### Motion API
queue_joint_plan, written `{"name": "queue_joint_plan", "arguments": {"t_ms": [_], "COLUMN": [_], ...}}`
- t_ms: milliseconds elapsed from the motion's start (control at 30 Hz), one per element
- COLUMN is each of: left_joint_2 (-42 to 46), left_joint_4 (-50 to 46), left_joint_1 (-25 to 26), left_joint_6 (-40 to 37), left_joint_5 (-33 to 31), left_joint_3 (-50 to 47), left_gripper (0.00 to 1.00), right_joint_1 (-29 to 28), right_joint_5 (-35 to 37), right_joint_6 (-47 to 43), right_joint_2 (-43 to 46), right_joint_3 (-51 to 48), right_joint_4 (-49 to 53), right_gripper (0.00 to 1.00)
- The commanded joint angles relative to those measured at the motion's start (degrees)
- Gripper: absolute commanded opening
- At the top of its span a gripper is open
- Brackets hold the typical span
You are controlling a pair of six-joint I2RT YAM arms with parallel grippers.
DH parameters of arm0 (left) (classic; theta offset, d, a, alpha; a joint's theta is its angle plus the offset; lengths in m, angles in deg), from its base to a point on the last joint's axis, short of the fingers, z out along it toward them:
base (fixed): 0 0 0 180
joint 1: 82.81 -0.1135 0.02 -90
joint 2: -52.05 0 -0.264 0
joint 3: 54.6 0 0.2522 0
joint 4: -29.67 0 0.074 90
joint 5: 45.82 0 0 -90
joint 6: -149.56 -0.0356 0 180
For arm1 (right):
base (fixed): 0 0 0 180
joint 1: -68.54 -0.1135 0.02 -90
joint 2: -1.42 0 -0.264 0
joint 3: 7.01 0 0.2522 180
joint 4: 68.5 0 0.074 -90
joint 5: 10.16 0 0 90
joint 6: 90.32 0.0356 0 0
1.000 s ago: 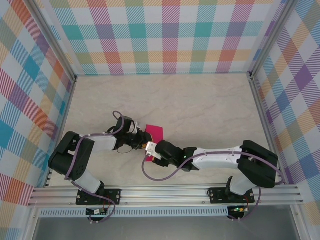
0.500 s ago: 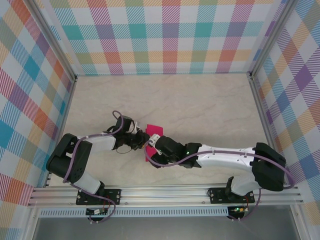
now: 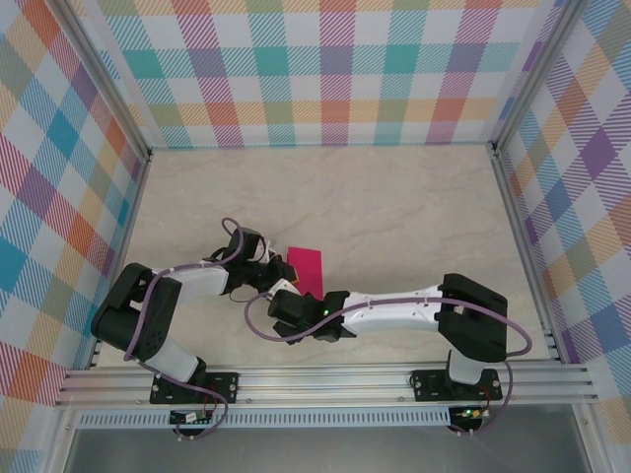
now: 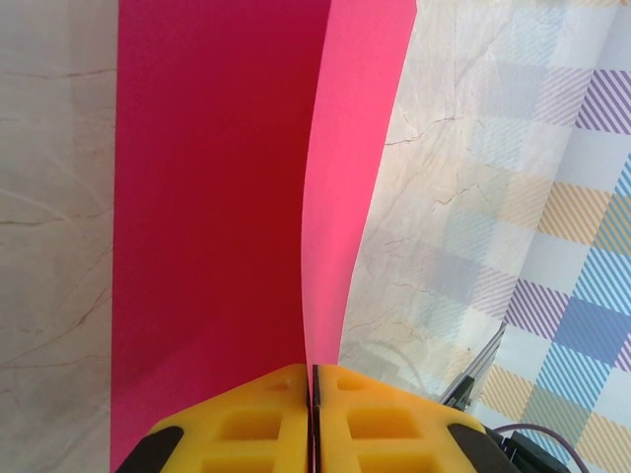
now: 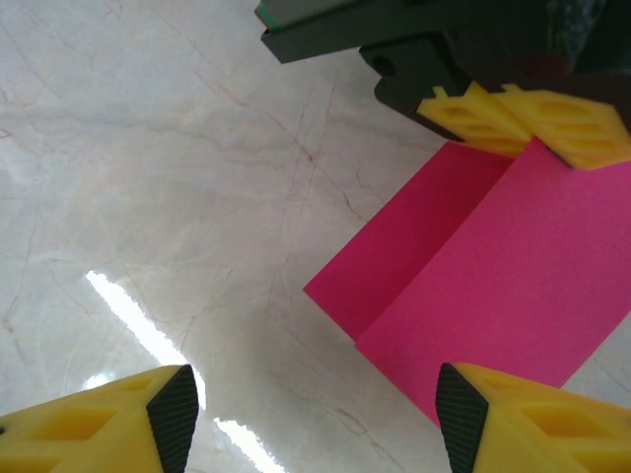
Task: Fold a paper plane with a square sheet of paper (pick it up from the middle)
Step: Fold the triangle a second time at the center of the table.
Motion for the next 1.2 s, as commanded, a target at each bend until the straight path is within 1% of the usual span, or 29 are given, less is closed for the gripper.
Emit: {"name": "queue_joint_plan", "arguments": {"t_ms": [0, 200, 300, 600, 733, 800, 1000, 1133, 1167], "left_joint_2": [0.6, 0.3, 0.8, 1.0, 1.1, 1.1, 1.0, 1.3, 1.5], "left_joint_4": [-0.9, 0.9, 0.8, 0.6, 0.4, 0.1, -0.1, -0.8, -1.0], "left_joint_1": [0.7, 0.7, 0.7, 0.7, 0.7, 0.7, 0.7, 0.7, 0.7], "left_joint_6": [-0.5, 0.3, 0.3, 0.3, 0.2, 0.2, 0.2, 0.3, 0.3], "left_joint_5": [-0.2, 0.5, 0.5, 0.3, 0.3, 0.2, 0.2, -0.3, -0.5], "left_joint_3": [1.0, 0.1, -0.1, 0.2, 0.2, 0.2, 0.3, 0.5, 0.5], "left_gripper": [0.09, 0.10, 0.10, 0.09, 0.10, 0.10, 0.10, 0.11, 0.11], "right_joint_1": [-0.3, -0.3, -0.3, -0.4, -0.5, -0.5, -0.4, 0.3, 0.5], "right_joint_5": [5.8, 7.0, 6.9, 6.3, 6.4, 6.3, 6.2, 5.4, 5.0], "right_joint_6": [1.2, 1.2, 1.0, 0.7, 0.6, 0.6, 0.9, 1.5, 1.7], "right_joint_2": [-1.7, -3.4, -3.9, -1.9, -1.7, -1.8, -0.7, 0.3, 0.6], "right_joint_3": [0.7, 1.6, 1.8, 1.6, 1.4, 1.6, 0.7, -0.3, -0.7], "right_joint_4": [1.2, 1.1, 1.4, 1.5, 1.3, 1.3, 0.5, 0.3, -0.1], "right_gripper": [0.65, 0.60, 0.54, 0.47, 0.36, 0.33, 0.21, 0.09, 0.07]}}
